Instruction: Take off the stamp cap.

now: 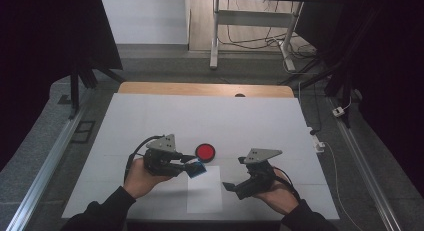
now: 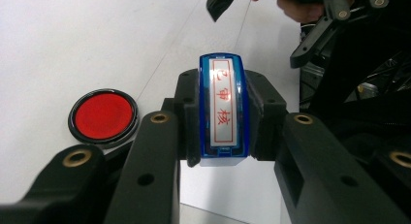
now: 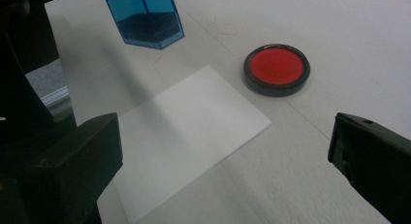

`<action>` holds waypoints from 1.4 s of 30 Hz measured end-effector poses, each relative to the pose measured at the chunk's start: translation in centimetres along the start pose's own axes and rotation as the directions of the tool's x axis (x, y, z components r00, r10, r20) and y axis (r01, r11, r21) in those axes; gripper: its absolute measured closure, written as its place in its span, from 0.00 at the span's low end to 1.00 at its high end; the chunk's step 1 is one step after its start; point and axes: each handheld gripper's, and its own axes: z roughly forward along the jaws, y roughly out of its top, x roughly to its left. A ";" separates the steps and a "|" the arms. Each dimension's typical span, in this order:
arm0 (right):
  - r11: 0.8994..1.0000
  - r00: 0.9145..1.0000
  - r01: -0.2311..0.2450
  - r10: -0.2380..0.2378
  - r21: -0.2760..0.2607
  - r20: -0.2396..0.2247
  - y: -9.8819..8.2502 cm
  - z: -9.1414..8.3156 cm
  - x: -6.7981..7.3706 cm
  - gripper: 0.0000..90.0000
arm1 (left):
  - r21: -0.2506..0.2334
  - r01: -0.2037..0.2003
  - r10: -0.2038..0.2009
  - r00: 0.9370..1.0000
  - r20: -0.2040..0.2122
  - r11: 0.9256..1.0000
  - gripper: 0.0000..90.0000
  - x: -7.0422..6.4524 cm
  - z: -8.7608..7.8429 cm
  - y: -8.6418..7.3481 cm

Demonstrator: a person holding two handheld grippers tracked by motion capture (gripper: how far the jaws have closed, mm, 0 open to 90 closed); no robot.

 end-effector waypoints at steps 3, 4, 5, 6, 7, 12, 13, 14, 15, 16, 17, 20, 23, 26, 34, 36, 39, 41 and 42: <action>1.000 0.999 0.005 -0.005 -0.009 -0.035 0.4 0.6 0.1 0.00 | -0.003 -0.008 0.008 1.000 0.004 1.000 0.78 0.0 0.0 0.0; 1.000 0.999 0.020 -0.021 -0.010 -0.034 0.5 0.7 0.1 0.00 | -0.005 -0.012 0.012 1.000 0.008 1.000 0.78 0.0 -0.1 0.0; 0.999 0.999 0.036 -0.036 -0.008 -0.031 0.6 0.9 0.2 0.00 | -0.007 -0.014 0.014 1.000 0.009 1.000 0.78 0.0 -0.1 0.0; 0.999 0.998 0.044 -0.044 -0.009 -0.033 0.7 1.1 0.3 0.00 | -0.008 -0.017 0.017 1.000 0.009 1.000 0.78 -0.1 -0.1 0.1; 0.999 0.998 0.050 -0.051 -0.012 -0.037 0.8 1.3 0.3 0.00 | -0.009 -0.021 0.021 1.000 0.010 1.000 0.78 -0.1 0.0 0.1; 0.997 0.994 0.072 -0.073 -0.016 -0.085 1.4 2.5 0.5 0.00 | -0.013 -0.042 0.042 0.999 0.016 0.999 0.78 -0.1 0.0 0.1; 0.997 0.992 0.078 -0.079 -0.017 -0.100 1.5 2.7 0.5 0.00 | -0.013 -0.044 0.045 0.999 0.016 0.999 0.78 -0.2 0.0 0.1; 0.996 0.990 0.083 -0.084 -0.021 -0.115 1.6 2.9 0.5 0.01 | -0.013 -0.048 0.049 0.999 0.017 0.999 0.78 -0.2 0.0 0.1; 0.996 0.988 0.086 -0.088 -0.021 -0.126 1.7 3.1 0.5 0.04 | -0.014 -0.053 0.053 0.998 0.019 0.998 0.78 -0.2 0.0 0.1; 0.996 0.987 0.090 -0.091 -0.015 -0.134 1.8 3.3 0.5 0.06 | -0.018 -0.055 0.056 0.998 0.022 0.998 0.78 -0.2 0.0 0.1; 0.996 0.985 0.089 -0.090 -0.015 -0.147 1.9 3.6 0.5 0.07 | -0.020 -0.056 0.056 0.998 0.025 0.998 0.78 -0.3 0.0 0.1; 0.995 0.979 0.101 -0.102 -0.016 -0.179 1.9 4.1 0.4 0.14 | -0.023 -0.070 0.071 0.997 0.031 0.997 0.78 -0.3 0.0 0.1; 0.994 0.971 0.107 -0.106 -0.010 -0.216 2.1 4.6 0.4 0.20 | -0.024 -0.082 0.083 0.996 0.035 0.996 0.78 -0.3 0.1 0.2; 0.993 0.965 0.115 -0.112 0.000 -0.236 2.3 5.1 0.4 0.25 | -0.030 -0.088 0.090 0.995 0.043 0.996 0.78 -0.4 0.1 0.2; 0.992 0.931 0.128 -0.124 -0.010 -0.343 2.7 5.9 0.3 0.48 | -0.045 -0.111 0.114 0.991 0.064 0.993 0.78 -0.5 0.2 0.3; 0.990 0.923 0.141 -0.137 -0.016 -0.359 2.8 6.0 0.3 0.51 | -0.051 -0.117 0.120 0.990 0.072 0.992 0.78 -0.6 0.2 0.3; 0.988 0.915 0.153 -0.152 -0.025 -0.375 2.9 6.1 0.4 0.55 | -0.061 -0.128 0.133 0.988 0.080 0.990 0.78 -0.6 0.2 0.3; 0.987 0.910 0.157 -0.158 -0.034 -0.383 2.9 6.1 0.4 0.58 | -0.070 -0.137 0.142 0.986 0.086 0.988 0.78 -0.7 0.1 0.3; 0.987 0.908 0.158 -0.160 -0.038 -0.387 2.9 6.1 0.5 0.59 | -0.075 -0.141 0.147 0.985 0.088 0.987 0.78 -0.7 0.1 0.3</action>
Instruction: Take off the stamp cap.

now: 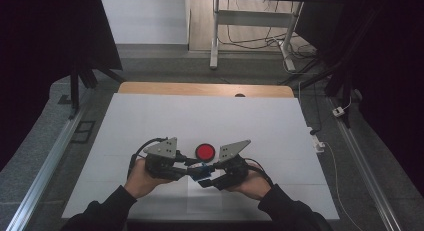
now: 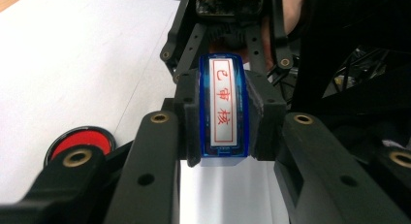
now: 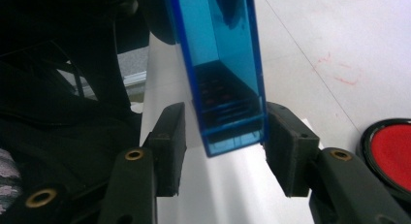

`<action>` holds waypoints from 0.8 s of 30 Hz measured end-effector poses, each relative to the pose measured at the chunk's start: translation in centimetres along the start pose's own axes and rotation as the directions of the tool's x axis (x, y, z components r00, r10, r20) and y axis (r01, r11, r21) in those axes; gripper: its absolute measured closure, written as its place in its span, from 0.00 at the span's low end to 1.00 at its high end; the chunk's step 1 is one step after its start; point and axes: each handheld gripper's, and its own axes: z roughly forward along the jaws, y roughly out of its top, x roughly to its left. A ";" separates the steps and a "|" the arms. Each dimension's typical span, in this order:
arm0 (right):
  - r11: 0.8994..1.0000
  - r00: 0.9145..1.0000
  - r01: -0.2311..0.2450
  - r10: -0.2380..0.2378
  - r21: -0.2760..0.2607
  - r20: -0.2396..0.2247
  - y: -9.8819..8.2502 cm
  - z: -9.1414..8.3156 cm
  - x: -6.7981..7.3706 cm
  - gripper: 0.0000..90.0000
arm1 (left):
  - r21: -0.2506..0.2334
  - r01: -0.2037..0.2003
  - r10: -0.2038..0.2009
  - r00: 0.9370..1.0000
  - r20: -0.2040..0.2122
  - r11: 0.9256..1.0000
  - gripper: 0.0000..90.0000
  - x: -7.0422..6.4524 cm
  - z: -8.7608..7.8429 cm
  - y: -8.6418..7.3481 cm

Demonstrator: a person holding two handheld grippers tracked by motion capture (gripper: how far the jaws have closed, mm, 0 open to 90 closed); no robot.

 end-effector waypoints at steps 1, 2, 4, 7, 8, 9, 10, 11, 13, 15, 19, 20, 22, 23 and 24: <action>1.000 1.000 0.000 0.000 -0.005 -0.003 0.0 0.0 0.0 0.60 | -0.002 -0.006 0.006 1.000 0.002 1.000 0.78 0.0 0.0 0.0; 1.000 1.000 0.000 0.000 -0.007 -0.006 0.0 0.0 0.0 0.61 | -0.004 -0.009 0.009 1.000 0.004 1.000 0.78 -0.1 0.0 0.0; 1.000 1.000 0.005 -0.005 -0.014 -0.013 0.1 0.0 0.0 0.62 | -0.006 -0.018 0.018 1.000 0.003 1.000 0.78 -0.1 0.0 0.0; 1.000 1.000 0.010 -0.010 -0.014 -0.025 0.1 -0.1 0.0 0.65 | -0.010 -0.023 0.023 1.000 0.008 1.000 0.78 -0.1 0.0 0.0; 1.000 1.000 0.009 -0.010 -0.016 -0.030 0.1 -0.1 0.0 0.66 | -0.012 -0.026 0.026 1.000 0.007 1.000 0.78 -0.1 0.0 0.0; 1.000 1.000 0.007 -0.008 -0.018 -0.030 0.1 -0.1 0.0 0.67 | -0.012 -0.028 0.028 1.000 0.006 1.000 0.78 -0.1 0.0 0.0; 1.000 0.999 0.009 -0.009 -0.018 -0.033 0.2 -0.1 0.0 0.68 | -0.012 -0.030 0.031 1.000 0.007 0.999 0.78 -0.1 0.0 0.0; 1.000 0.999 0.009 -0.010 -0.018 -0.037 0.2 -0.1 0.0 0.68 | -0.014 -0.033 0.033 0.999 0.007 0.999 0.78 -0.2 0.0 0.0; 1.000 0.999 0.007 -0.008 -0.018 -0.043 0.1 -0.1 0.0 0.70 | -0.016 -0.038 0.038 0.999 0.002 0.999 0.78 -0.2 -0.1 0.0; 1.000 0.999 0.005 -0.006 -0.025 -0.045 0.1 -0.1 0.0 0.72 | -0.019 -0.043 0.043 0.999 0.000 0.999 0.78 -0.2 -0.1 0.0; 0.999 0.999 0.006 -0.008 -0.033 -0.053 0.2 -0.2 0.0 0.74 | -0.031 -0.048 0.048 0.999 0.007 0.998 0.78 -0.2 -0.2 0.0; 0.999 0.998 0.004 -0.007 -0.037 -0.059 0.2 -0.2 0.0 0.75 | -0.031 -0.048 0.048 0.999 0.007 0.998 0.78 -0.2 -0.2 0.0; 0.999 0.997 -0.005 0.002 -0.040 -0.072 0.2 -0.2 -0.1 0.75 | -0.039 -0.049 0.049 0.999 0.012 0.998 0.78 -0.2 -0.3 -0.1; 0.999 0.997 -0.006 0.003 -0.041 -0.077 0.2 -0.3 -0.2 0.76 | -0.039 -0.050 0.050 0.999 0.014 0.998 0.78 -0.2 -0.3 -0.1; 0.999 0.997 -0.009 0.006 -0.041 -0.080 0.2 -0.3 -0.2 0.76 | -0.039 -0.051 0.052 0.999 0.014 0.998 0.78 -0.2 -0.3 -0.1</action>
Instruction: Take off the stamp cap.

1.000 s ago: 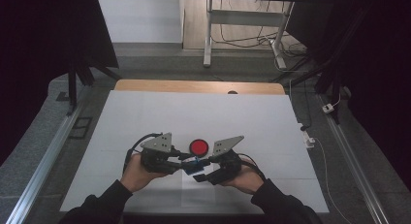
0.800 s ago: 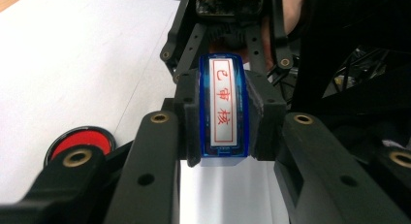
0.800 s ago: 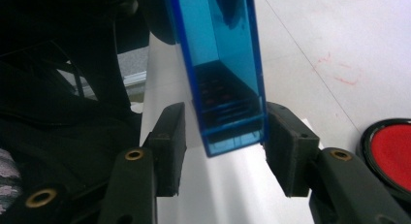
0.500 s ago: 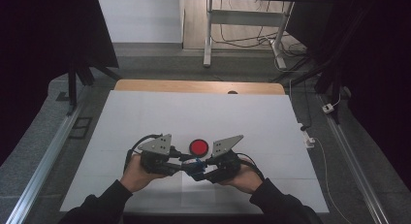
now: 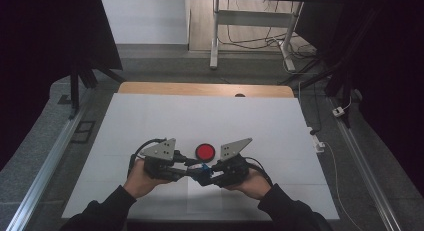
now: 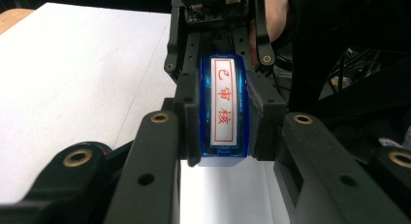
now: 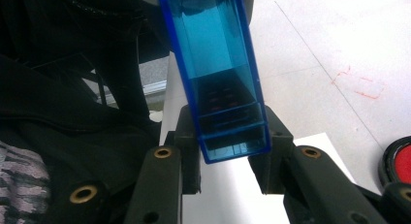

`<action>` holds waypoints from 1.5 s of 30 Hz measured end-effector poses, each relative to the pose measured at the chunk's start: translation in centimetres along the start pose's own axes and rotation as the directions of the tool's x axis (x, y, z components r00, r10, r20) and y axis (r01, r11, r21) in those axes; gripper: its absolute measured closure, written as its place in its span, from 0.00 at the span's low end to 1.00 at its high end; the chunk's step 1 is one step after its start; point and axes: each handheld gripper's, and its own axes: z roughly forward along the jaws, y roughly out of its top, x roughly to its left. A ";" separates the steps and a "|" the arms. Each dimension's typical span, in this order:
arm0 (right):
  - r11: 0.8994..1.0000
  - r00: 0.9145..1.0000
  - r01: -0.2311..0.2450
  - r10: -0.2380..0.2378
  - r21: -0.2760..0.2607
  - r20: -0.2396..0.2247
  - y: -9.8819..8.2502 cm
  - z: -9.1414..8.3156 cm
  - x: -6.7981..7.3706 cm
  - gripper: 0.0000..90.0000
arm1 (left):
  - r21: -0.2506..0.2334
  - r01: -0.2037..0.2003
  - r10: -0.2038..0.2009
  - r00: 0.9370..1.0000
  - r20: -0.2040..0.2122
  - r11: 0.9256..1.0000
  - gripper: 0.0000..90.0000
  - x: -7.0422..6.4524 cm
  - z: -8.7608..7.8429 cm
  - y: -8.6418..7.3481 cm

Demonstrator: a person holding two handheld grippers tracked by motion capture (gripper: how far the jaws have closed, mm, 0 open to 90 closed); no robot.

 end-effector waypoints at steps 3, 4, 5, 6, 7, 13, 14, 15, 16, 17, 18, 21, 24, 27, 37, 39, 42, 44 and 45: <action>1.000 1.000 -0.013 0.013 0.000 -0.010 0.0 -0.1 0.0 0.76 | -0.005 0.001 -0.001 1.000 0.001 1.000 0.78 0.0 0.0 0.0; 1.000 1.000 -0.017 0.017 -0.001 -0.010 0.0 -0.1 0.0 0.76 | -0.006 0.000 0.000 1.000 0.000 1.000 0.79 0.0 0.0 0.0; 1.000 1.000 -0.023 0.023 -0.001 -0.010 0.1 -0.1 0.0 0.76 | -0.006 -0.002 0.002 1.000 0.000 1.000 0.79 0.0 0.0 0.0; 1.000 1.000 -0.027 0.027 0.002 -0.013 0.1 -0.1 0.0 0.76 | -0.004 -0.003 0.003 1.000 0.000 1.000 0.79 0.0 0.0 0.0; 0.999 0.999 -0.036 0.036 0.004 -0.017 0.1 -0.1 0.0 0.76 | -0.004 -0.005 0.005 1.000 -0.004 1.000 0.79 -0.1 0.0 0.0; 0.995 0.995 -0.096 0.096 0.006 -0.020 0.2 -0.1 -0.1 0.77 | -0.007 -0.018 0.018 1.000 -0.015 1.000 0.79 -0.2 -0.1 0.1; 0.994 0.994 -0.105 0.105 0.007 -0.018 0.2 -0.1 -0.1 0.77 | -0.005 -0.025 0.025 1.000 -0.019 1.000 0.79 -0.2 -0.2 0.1; 0.993 0.993 -0.117 0.118 0.012 -0.018 0.3 -0.1 -0.1 0.77 | -0.005 -0.025 0.025 1.000 -0.019 1.000 0.79 -0.2 -0.2 0.1; 0.993 0.993 -0.116 0.116 0.013 -0.017 0.3 -0.1 0.0 0.77 | -0.005 -0.018 0.018 1.000 -0.009 1.000 0.79 -0.1 -0.2 0.1; 0.994 0.994 -0.107 0.107 0.011 -0.015 0.3 -0.1 0.0 0.77 | -0.014 -0.002 0.002 1.000 0.000 1.000 0.79 0.0 -0.2 0.1; 0.996 0.996 -0.091 0.091 0.009 -0.015 0.3 -0.1 0.1 0.77 | -0.014 -0.002 0.002 1.000 0.000 1.000 0.79 0.0 -0.2 0.1; 0.999 0.999 -0.048 0.048 -0.004 -0.022 0.5 -0.3 0.3 0.77 | -0.042 0.029 -0.027 0.999 0.036 0.999 0.79 0.3 -0.4 0.0; 1.000 0.999 -0.019 0.019 -0.010 -0.026 0.6 -0.5 0.5 0.77 | -0.050 0.036 -0.033 0.998 0.048 0.998 0.79 0.3 -0.5 0.0; 1.000 0.999 -0.026 0.026 -0.009 -0.024 0.6 -0.5 0.5 0.77 | -0.049 0.031 -0.029 0.999 0.040 0.998 0.79 0.3 -0.5 0.0; 0.992 0.992 -0.127 0.127 0.005 -0.017 0.4 -0.3 0.2 0.77 | -0.024 0.000 0.000 1.000 0.005 1.000 0.79 0.0 -0.4 0.2; 0.994 0.994 -0.105 0.105 0.005 -0.019 0.4 -0.3 0.3 0.77 | -0.029 0.011 -0.011 1.000 0.016 1.000 0.79 0.1 -0.4 0.1; 0.998 0.997 -0.064 0.064 -0.006 -0.032 0.5 -0.5 0.5 0.77 | -0.061 0.051 -0.048 0.997 0.057 0.997 0.79 0.4 -0.7 0.1; 0.999 0.998 -0.049 0.048 -0.005 -0.034 0.6 -0.6 0.6 0.77 | -0.083 0.061 -0.056 0.997 0.062 0.995 0.79 0.5 -1.0 0.0; 0.999 0.998 -0.050 0.050 -0.003 -0.034 0.5 -0.6 0.6 0.77 | -0.088 0.063 -0.058 0.997 0.055 0.994 0.79 0.6 -1.2 0.0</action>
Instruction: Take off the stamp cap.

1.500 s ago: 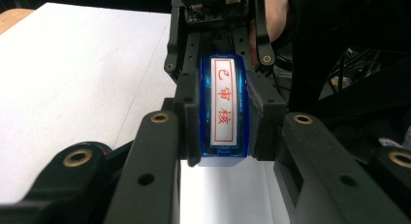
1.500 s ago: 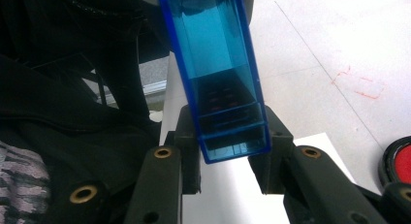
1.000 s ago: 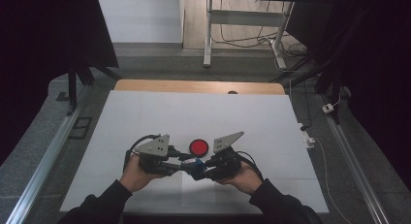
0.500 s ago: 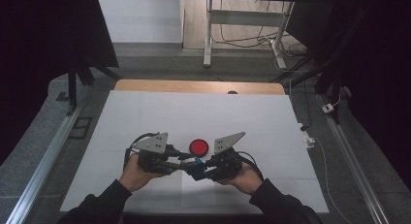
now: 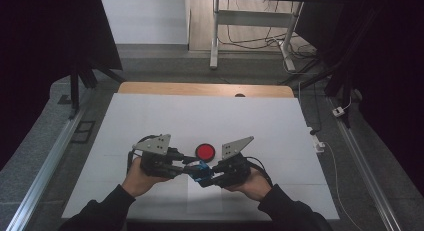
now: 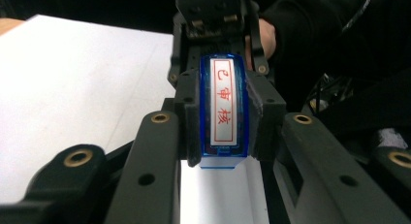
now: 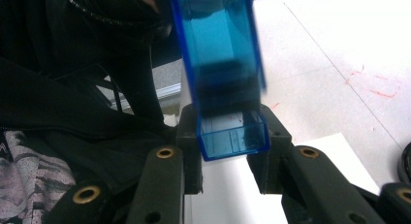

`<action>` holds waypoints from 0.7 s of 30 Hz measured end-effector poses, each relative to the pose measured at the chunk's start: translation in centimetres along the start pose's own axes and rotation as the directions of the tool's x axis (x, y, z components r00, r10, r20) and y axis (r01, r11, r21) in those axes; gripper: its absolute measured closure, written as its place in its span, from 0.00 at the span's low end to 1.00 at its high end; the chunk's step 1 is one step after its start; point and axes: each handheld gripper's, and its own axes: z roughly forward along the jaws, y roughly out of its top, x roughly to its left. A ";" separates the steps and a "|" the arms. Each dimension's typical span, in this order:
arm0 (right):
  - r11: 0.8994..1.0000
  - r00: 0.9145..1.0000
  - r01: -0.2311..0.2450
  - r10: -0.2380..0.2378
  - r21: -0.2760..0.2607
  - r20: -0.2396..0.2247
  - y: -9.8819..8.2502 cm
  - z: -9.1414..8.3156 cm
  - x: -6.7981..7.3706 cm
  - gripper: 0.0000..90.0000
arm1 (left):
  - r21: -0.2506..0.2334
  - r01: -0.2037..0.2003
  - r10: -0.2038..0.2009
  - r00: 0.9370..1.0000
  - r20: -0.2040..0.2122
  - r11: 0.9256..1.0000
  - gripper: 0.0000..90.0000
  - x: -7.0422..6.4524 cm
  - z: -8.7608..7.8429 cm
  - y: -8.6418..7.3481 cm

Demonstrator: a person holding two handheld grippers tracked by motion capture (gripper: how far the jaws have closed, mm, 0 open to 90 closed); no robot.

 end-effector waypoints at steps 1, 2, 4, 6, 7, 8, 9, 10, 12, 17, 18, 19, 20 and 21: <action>1.000 1.000 -0.004 0.004 0.005 0.007 0.0 0.0 0.0 0.77 | 0.000 0.000 0.000 1.000 0.000 1.000 0.79 0.0 0.0 0.0; 1.000 1.000 -0.011 0.011 0.004 0.013 -0.1 0.0 -0.1 0.77 | 0.002 0.000 0.000 1.000 -0.014 1.000 0.79 0.1 -0.2 0.0; 1.000 1.000 -0.016 0.016 0.007 0.020 -0.1 0.0 -0.1 0.77 | 0.007 0.005 -0.004 1.000 -0.023 1.000 0.79 0.1 -0.3 -0.1; 1.000 0.999 -0.015 0.015 0.019 0.036 0.0 0.0 -0.1 0.77 | 0.017 0.014 -0.013 0.999 -0.035 1.000 0.79 0.1 -0.2 -0.1; 1.000 0.999 -0.015 0.014 0.020 0.046 -0.1 0.0 0.0 0.77 | 0.022 0.020 -0.020 0.999 -0.041 1.000 0.79 0.2 -0.2 -0.1; 1.000 0.998 -0.011 0.010 0.022 0.056 -0.1 0.0 0.0 0.77 | 0.024 0.028 -0.027 0.999 -0.046 0.999 0.79 0.2 -0.1 -0.1; 1.000 0.998 -0.005 0.004 0.024 0.067 -0.1 0.1 0.1 0.77 | 0.028 0.035 -0.033 0.998 -0.054 0.999 0.79 0.2 -0.1 0.0; 1.000 0.997 0.001 -0.003 0.030 0.080 -0.1 0.0 0.2 0.77 | 0.034 0.037 -0.035 0.997 -0.065 0.999 0.79 0.2 -0.1 0.0; 0.999 0.994 0.017 -0.020 0.029 0.106 -0.3 0.0 0.4 0.77 | 0.049 0.041 -0.037 0.996 -0.082 0.998 0.78 0.2 -0.1 -0.1; 0.997 0.983 0.039 -0.049 0.061 0.177 -0.4 -0.3 0.7 0.77 | 0.078 0.059 -0.050 0.992 -0.115 0.995 0.78 0.2 0.1 -0.1; 0.998 0.982 0.038 -0.048 0.059 0.183 -0.4 -0.4 0.8 0.77 | 0.082 0.063 -0.053 0.991 -0.123 0.995 0.78 0.2 0.1 -0.2; 0.997 0.981 0.039 -0.050 0.059 0.188 -0.4 -0.4 0.8 0.77 | 0.085 0.065 -0.054 0.990 -0.129 0.994 0.78 0.3 0.2 -0.2; 0.998 0.979 0.038 -0.049 0.058 0.199 -0.4 -0.5 0.9 0.77 | 0.086 0.069 -0.057 0.989 -0.135 0.994 0.78 0.3 0.1 -0.2; 0.998 0.978 0.036 -0.047 0.059 0.205 -0.4 -0.5 1.0 0.77 | 0.088 0.073 -0.060 0.989 -0.139 0.994 0.78 0.3 0.1 -0.3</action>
